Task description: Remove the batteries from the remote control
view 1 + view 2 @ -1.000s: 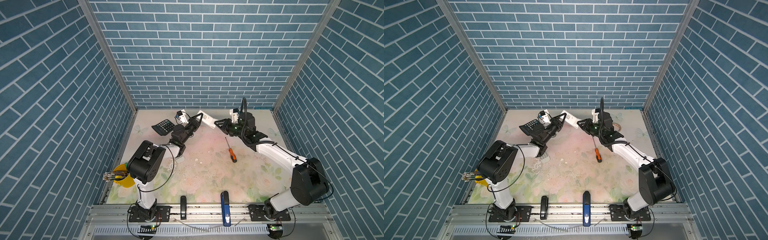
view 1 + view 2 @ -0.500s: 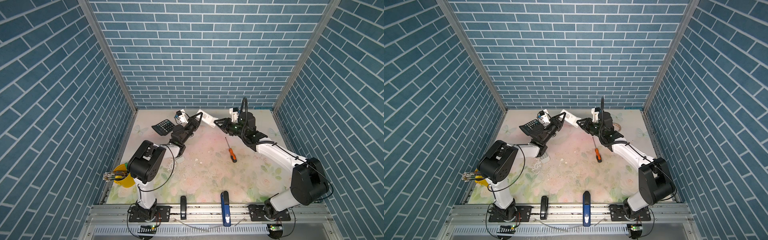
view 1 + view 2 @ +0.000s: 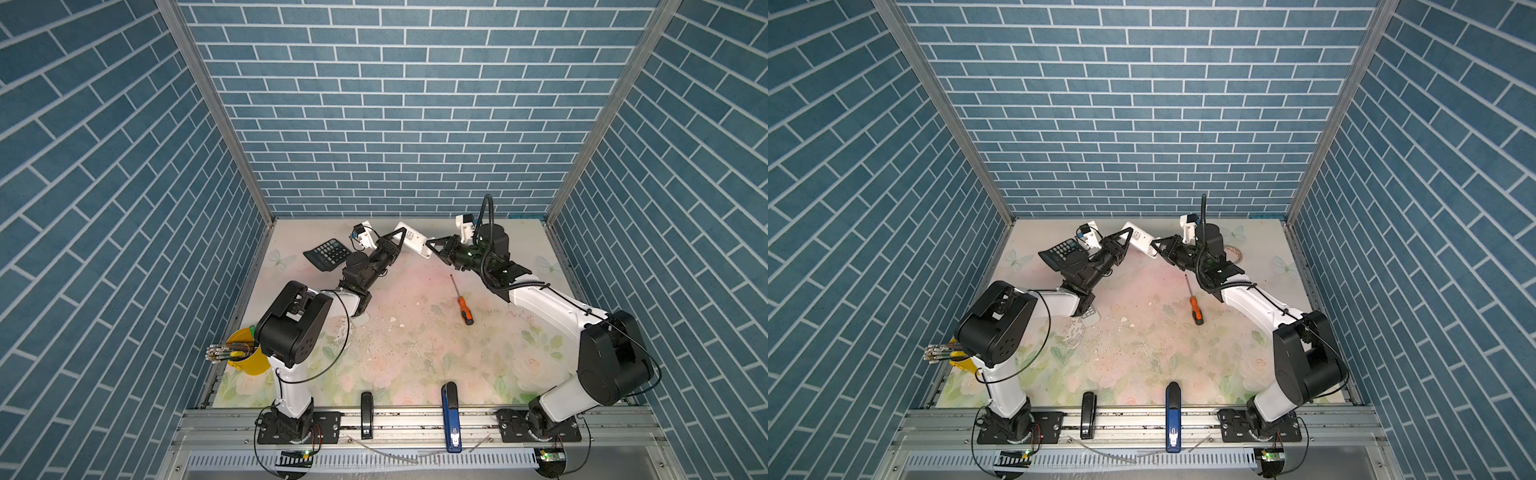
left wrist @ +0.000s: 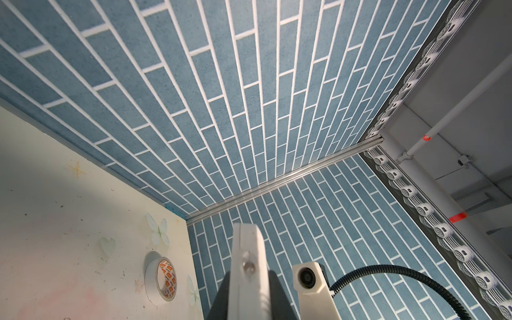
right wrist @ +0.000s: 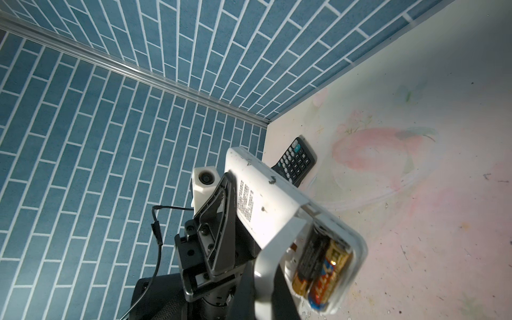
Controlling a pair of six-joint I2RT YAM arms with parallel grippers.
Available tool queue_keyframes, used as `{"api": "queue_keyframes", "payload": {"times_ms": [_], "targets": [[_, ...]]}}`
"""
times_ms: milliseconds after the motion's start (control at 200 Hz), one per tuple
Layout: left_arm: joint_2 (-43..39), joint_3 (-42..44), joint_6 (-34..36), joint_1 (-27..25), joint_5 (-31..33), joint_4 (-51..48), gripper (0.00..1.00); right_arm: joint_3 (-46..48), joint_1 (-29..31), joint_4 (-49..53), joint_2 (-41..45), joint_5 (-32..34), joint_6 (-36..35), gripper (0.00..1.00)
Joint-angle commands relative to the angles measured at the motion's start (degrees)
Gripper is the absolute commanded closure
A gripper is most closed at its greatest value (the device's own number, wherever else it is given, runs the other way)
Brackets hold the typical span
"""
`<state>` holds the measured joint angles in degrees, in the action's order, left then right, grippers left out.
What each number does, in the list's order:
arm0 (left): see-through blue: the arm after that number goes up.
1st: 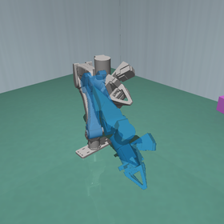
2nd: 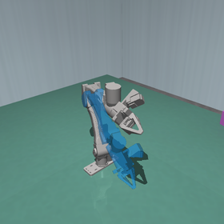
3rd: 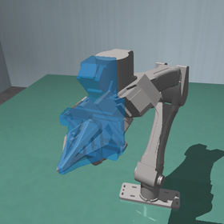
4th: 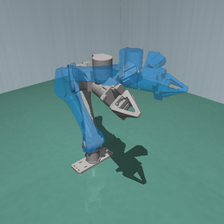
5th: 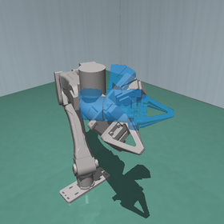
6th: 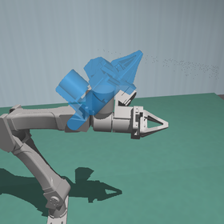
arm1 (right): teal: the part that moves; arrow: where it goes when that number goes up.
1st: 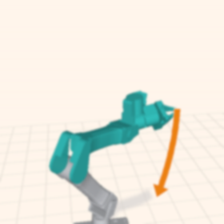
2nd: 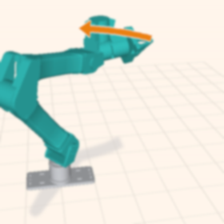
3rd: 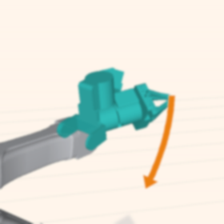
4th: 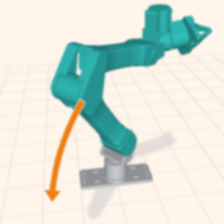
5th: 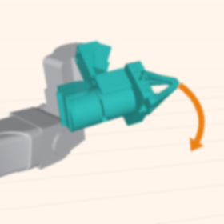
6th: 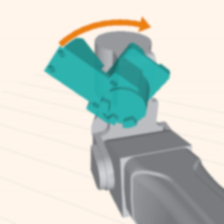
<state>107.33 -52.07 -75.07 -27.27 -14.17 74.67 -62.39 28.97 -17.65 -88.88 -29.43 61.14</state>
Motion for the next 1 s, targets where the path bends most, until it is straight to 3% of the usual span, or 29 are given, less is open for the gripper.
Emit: {"api": "queue_keyframes", "payload": {"times_ms": [0,285,525,720,995], "targets": [[-1.0,0.0,0.1,0.3,0.2,3.2,1.0,0.0,-0.2,-0.9,2.7,-0.8,0.1,0.97],[-0.4,0.7,-0.3,1.6,0.4,3.8,1.0,0.1,-2.5,8.0,9.6,-0.3,-4.6,1.0],[-1.5,3.6,1.1,1.5,-0.1,2.4,1.0,2.5,-9.1,21.3,15.1,1.5,-12.2,1.0],[-3.8,8.9,3.0,0.6,1.3,1.3,1.0,4.4,-12.9,36.7,15.6,11.0,-24.6,1.0],[-5.9,13.5,6.9,-5.9,7.2,-1.9,1.0,6.7,-14.8,45.5,12.2,25.2,-30.6,1.0]]}}
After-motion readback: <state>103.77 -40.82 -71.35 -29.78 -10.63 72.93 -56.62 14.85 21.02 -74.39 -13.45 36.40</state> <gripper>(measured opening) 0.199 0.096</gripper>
